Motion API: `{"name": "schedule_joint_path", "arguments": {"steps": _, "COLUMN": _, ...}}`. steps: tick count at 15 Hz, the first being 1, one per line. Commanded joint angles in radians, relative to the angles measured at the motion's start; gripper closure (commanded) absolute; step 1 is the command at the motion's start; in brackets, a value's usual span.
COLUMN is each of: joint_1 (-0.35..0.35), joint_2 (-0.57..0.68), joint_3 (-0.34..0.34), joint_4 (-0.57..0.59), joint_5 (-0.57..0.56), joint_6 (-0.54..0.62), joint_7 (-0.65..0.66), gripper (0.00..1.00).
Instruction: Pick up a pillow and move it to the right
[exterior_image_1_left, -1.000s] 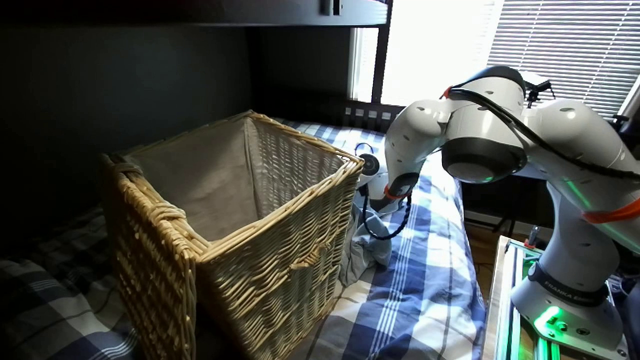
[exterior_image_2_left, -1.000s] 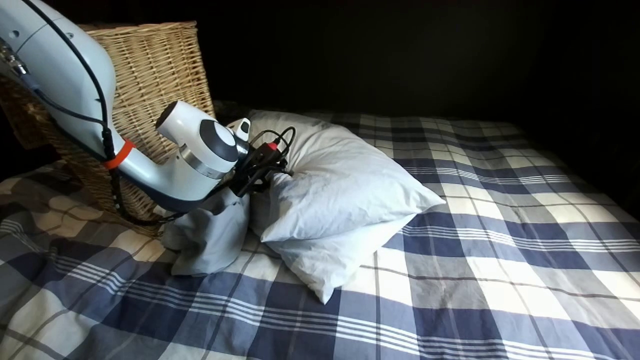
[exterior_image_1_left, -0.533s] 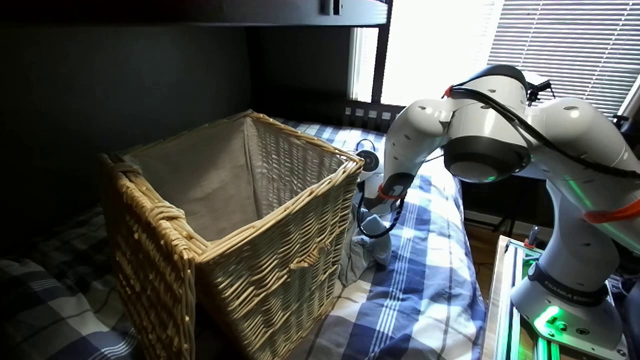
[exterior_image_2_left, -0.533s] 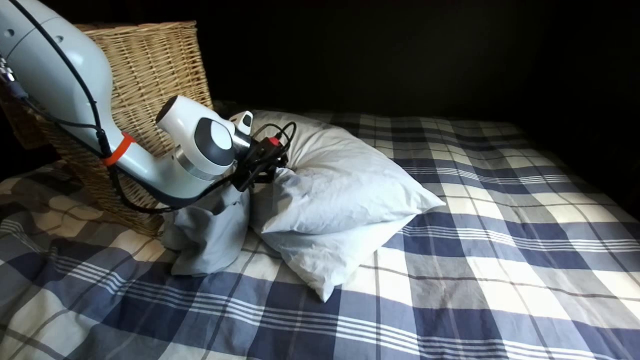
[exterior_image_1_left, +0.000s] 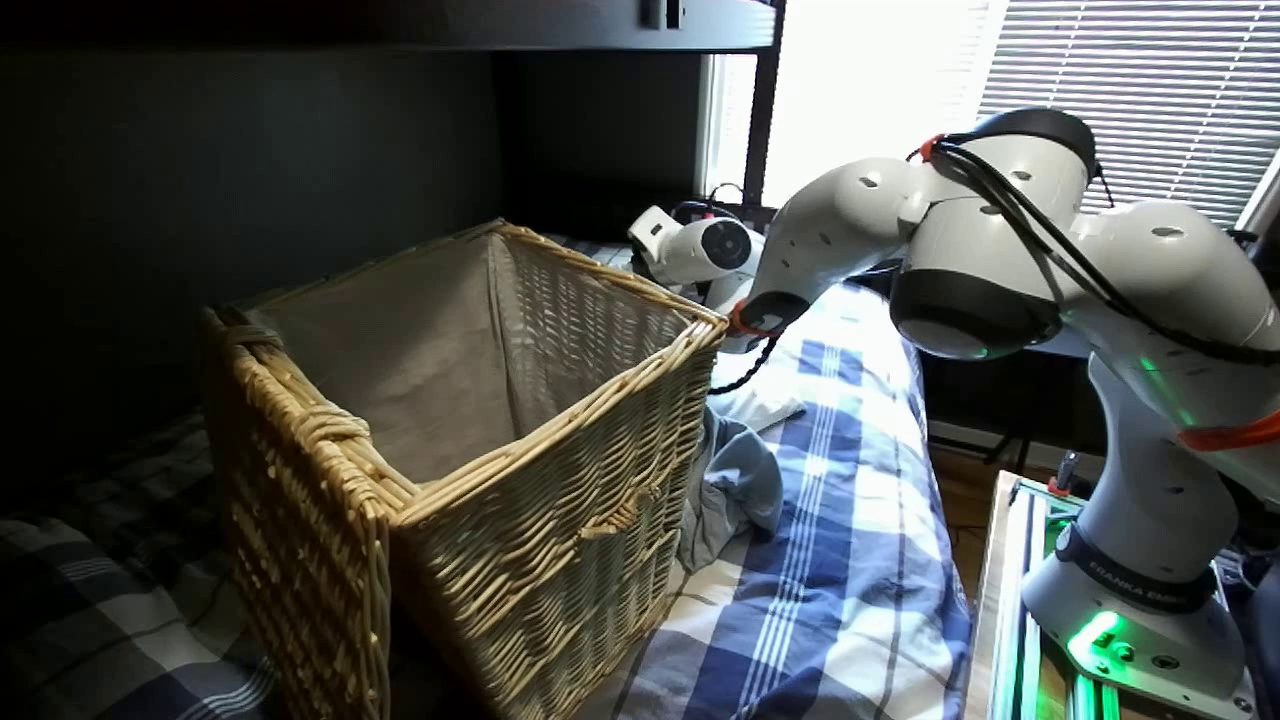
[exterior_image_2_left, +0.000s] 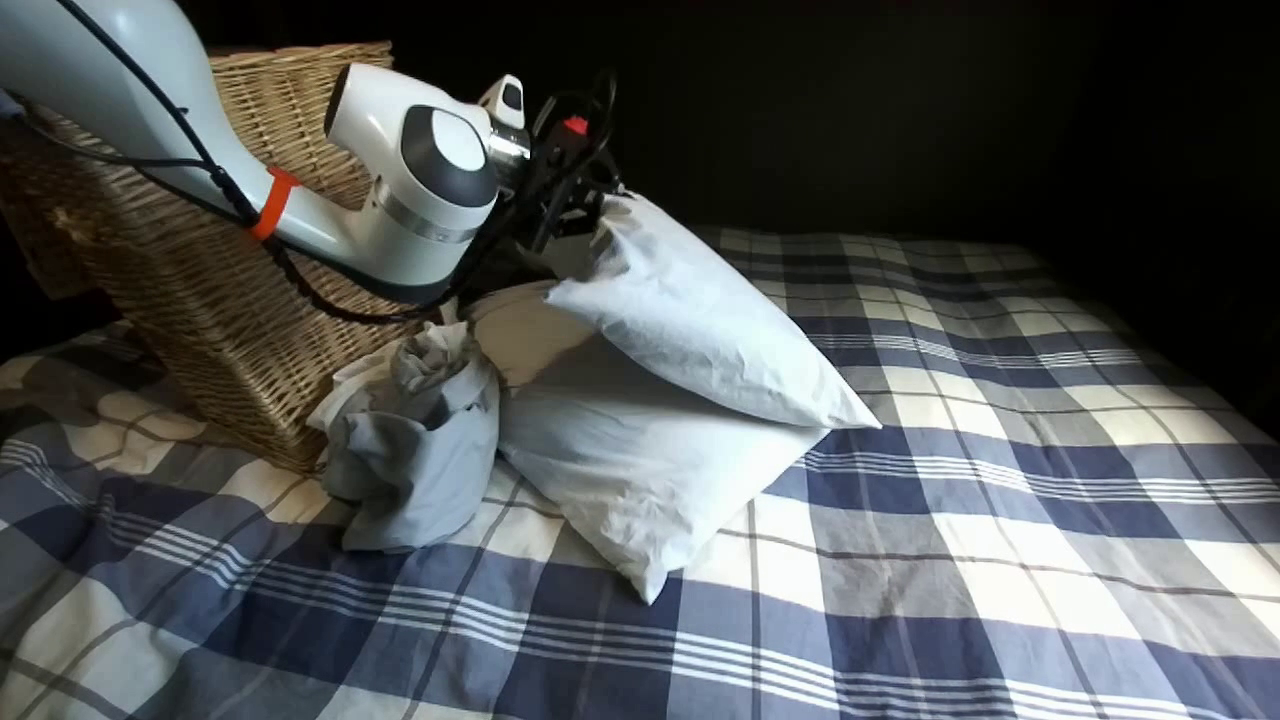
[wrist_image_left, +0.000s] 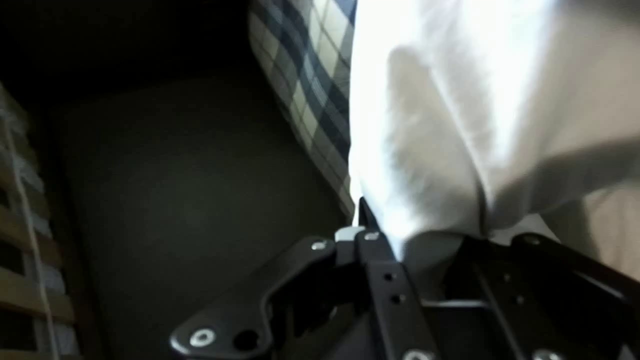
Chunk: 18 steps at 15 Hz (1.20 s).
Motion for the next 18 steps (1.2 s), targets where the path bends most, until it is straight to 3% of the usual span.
{"name": "schedule_joint_path", "arguments": {"steps": 1, "joint_1": -0.035, "joint_2": 0.132, "joint_3": -0.12, "joint_4": 0.144, "joint_5": 0.051, "joint_6": 0.018, "joint_7": -0.01, "gripper": 0.95}}
{"name": "schedule_joint_path", "arguments": {"steps": 3, "joint_1": -0.066, "joint_2": 0.197, "joint_3": -0.178, "joint_4": 0.196, "joint_5": 0.079, "joint_6": 0.021, "joint_7": 0.009, "gripper": 0.95}}
{"name": "schedule_joint_path", "arguments": {"steps": 4, "joint_1": -0.04, "joint_2": 0.082, "joint_3": -0.102, "joint_4": 0.117, "joint_5": 0.02, "joint_6": 0.001, "joint_7": -0.006, "gripper": 0.82}}
{"name": "schedule_joint_path", "arguments": {"steps": 9, "joint_1": -0.072, "joint_2": 0.159, "joint_3": -0.141, "joint_4": 0.174, "joint_5": 0.041, "joint_6": 0.001, "joint_7": 0.002, "gripper": 0.82}}
{"name": "schedule_joint_path", "arguments": {"steps": 10, "joint_1": -0.071, "joint_2": 0.162, "joint_3": -0.141, "joint_4": 0.176, "joint_5": 0.042, "joint_6": 0.001, "joint_7": 0.002, "gripper": 0.95}}
{"name": "schedule_joint_path", "arguments": {"steps": 12, "joint_1": -0.089, "joint_2": 0.364, "joint_3": -0.246, "joint_4": 0.265, "joint_5": 0.18, "joint_6": 0.055, "joint_7": 0.073, "gripper": 0.95}}
{"name": "schedule_joint_path", "arguments": {"steps": 15, "joint_1": -0.205, "joint_2": 0.49, "joint_3": -0.281, "joint_4": 0.442, "joint_5": 0.271, "joint_6": 0.033, "joint_7": 0.112, "gripper": 0.95}}
{"name": "schedule_joint_path", "arguments": {"steps": 18, "joint_1": -0.315, "joint_2": 0.624, "joint_3": -0.38, "joint_4": 0.598, "joint_5": 0.37, "joint_6": 0.022, "joint_7": 0.16, "gripper": 0.95}}
